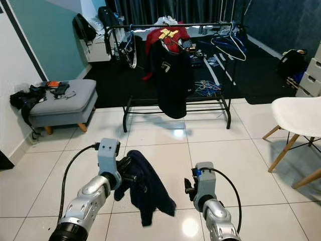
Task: Hang hanger
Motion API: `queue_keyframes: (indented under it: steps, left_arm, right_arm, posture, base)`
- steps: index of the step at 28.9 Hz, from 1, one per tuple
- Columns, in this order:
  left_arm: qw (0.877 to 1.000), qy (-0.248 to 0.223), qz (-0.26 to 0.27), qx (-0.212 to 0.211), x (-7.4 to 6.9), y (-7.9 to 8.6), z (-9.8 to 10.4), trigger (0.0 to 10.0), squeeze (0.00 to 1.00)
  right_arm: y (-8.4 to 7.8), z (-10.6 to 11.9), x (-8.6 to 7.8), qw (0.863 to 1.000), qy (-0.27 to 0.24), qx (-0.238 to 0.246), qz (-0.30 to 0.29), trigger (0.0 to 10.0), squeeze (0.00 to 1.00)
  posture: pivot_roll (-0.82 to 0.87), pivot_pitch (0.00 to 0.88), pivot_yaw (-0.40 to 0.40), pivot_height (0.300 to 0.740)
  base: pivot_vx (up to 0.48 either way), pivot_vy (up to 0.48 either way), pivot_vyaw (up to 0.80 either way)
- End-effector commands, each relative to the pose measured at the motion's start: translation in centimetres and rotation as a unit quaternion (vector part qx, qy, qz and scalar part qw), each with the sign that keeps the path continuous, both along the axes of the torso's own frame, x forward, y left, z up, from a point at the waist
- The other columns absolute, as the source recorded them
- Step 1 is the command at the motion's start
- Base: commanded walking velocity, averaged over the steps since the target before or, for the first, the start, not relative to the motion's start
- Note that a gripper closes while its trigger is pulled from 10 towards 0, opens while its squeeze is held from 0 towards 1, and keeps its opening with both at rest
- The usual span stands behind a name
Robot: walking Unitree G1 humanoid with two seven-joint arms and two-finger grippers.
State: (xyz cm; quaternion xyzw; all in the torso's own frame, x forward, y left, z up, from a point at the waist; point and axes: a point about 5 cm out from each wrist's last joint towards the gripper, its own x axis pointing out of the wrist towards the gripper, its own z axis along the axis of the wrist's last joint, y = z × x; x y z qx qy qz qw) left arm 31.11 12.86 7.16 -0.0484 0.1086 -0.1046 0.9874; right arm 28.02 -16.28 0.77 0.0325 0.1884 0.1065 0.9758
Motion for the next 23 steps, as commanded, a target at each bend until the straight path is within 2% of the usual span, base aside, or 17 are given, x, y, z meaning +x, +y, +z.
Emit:
queue_keyframes:
  steps: [1, 3, 9, 23]
  left_arm:
    - [1.0, -0.009, 0.017, 0.004, -0.05, 0.58, 0.05, 10.0, 0.0]
    - [1.0, -0.011, 0.026, 0.011, -0.08, 0.84, -0.01, 10.0, 0.0]
    - [1.0, -0.012, 0.023, 0.017, -0.09, 0.86, -0.04, 10.0, 0.0]
    - [1.0, -0.021, 0.01, 0.002, 0.34, 0.18, 0.39, 10.0, 0.0]
  right_arm:
    - [0.28, 0.82, 0.5, 1.0, -0.027, 0.007, -0.004, 10.0, 0.0]
    - [0.34, 1.2, 0.7, 0.999, -0.041, 0.01, -0.007, 10.0, 0.0]
    - [0.49, 1.24, 0.78, 0.999, -0.041, 0.01, -0.005, 10.0, 0.0]
    - [0.29, 1.36, 0.93, 0.999, -0.044, 0.009, -0.011, 10.0, 0.0]
  posture:
    - [0.05, 0.0, 0.058, 0.74]
    - [0.05, 0.0, 0.057, 0.74]
    - [0.05, 0.0, 0.059, 0.74]
    - [0.04, 0.0, 0.057, 0.74]
  base:
    - [0.0, 0.0, 0.0]
    - [0.0, 0.0, 0.0]
    - [0.0, 0.0, 0.0]
    - [0.0, 0.0, 0.0]
